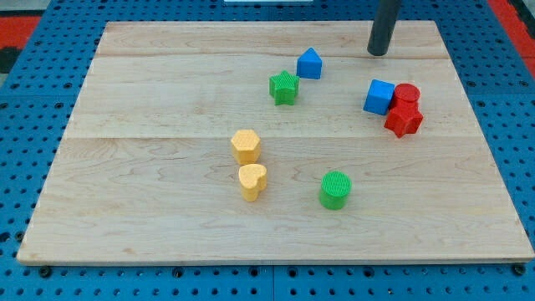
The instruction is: Push blue triangle towards left
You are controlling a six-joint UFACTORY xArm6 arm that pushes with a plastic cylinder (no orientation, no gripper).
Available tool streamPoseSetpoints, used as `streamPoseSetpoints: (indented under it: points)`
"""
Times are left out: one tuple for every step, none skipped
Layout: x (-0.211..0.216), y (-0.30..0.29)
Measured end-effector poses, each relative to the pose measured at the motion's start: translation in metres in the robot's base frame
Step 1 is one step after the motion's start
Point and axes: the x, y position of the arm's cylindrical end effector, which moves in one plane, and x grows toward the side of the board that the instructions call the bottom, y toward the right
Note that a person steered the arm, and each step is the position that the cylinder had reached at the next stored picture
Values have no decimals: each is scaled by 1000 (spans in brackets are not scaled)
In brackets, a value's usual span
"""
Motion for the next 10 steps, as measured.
streamPoseSetpoints:
  points:
    - [36, -18]
    - [39, -58]
    - [36, -84]
    - [33, -116]
    - [25, -138]
    - [25, -144]
    - [40, -113]
    - [73, -117]
    - [77, -159]
    - [88, -188]
